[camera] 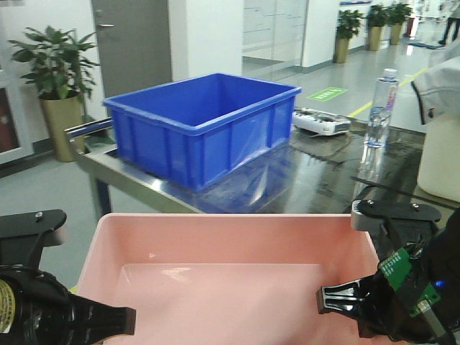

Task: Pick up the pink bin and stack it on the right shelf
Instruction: 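Carry the bin with both grippers toward the metal shelf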

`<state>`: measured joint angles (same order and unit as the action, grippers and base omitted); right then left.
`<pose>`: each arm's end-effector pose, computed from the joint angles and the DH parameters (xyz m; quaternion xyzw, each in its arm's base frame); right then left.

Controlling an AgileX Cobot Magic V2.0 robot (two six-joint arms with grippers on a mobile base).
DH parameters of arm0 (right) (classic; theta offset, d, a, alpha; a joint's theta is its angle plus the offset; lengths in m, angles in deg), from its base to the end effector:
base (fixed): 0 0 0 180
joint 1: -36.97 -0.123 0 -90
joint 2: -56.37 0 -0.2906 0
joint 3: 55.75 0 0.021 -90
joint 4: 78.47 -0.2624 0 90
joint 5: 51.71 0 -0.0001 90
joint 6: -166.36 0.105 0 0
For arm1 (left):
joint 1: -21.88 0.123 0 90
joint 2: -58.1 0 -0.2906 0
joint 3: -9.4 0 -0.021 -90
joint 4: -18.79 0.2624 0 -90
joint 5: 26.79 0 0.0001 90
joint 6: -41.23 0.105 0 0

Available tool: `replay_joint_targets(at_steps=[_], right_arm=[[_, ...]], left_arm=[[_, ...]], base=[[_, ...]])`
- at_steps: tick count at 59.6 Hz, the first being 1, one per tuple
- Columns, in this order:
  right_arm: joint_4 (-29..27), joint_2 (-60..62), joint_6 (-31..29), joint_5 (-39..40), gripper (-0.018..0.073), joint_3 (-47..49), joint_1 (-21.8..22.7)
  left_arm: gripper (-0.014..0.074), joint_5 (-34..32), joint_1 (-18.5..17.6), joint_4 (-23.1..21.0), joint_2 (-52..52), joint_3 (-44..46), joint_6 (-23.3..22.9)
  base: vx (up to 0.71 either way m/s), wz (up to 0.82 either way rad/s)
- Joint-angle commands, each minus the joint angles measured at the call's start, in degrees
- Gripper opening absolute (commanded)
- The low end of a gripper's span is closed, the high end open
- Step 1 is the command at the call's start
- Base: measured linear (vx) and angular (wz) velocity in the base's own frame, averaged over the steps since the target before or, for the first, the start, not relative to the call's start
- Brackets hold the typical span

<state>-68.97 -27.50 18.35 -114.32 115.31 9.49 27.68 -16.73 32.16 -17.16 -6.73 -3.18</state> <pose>0.2517 0.1136 0.3258 0.0168 0.9738 0.0358 0.2239 0.2060 -0.1392 0.3340 -0.0112 0.9501 -0.1105 0.2915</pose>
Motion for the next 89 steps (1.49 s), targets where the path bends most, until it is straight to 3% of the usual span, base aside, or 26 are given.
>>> replay_joint_targets(at_steps=[1,56,89], right_arm=[[6.5,1.7,0.2,0.0,-0.0001,1.4,0.6],[6.6,1.7,0.2,0.0,-0.0001,1.4,0.6],[6.6,1.7,0.2,0.0,-0.0001,1.4,0.6]], left_arm=[[0.0125,-1.6,0.1,3.2,2.0,1.8,-0.4],[0.0125,-1.6,0.1,3.2,2.0,1.8,-0.4],[0.0125,-1.6,0.1,3.2,2.0,1.8,-0.4]], base=[[0.31,-0.34],[0.23,-0.57],[0.13,-0.15]])
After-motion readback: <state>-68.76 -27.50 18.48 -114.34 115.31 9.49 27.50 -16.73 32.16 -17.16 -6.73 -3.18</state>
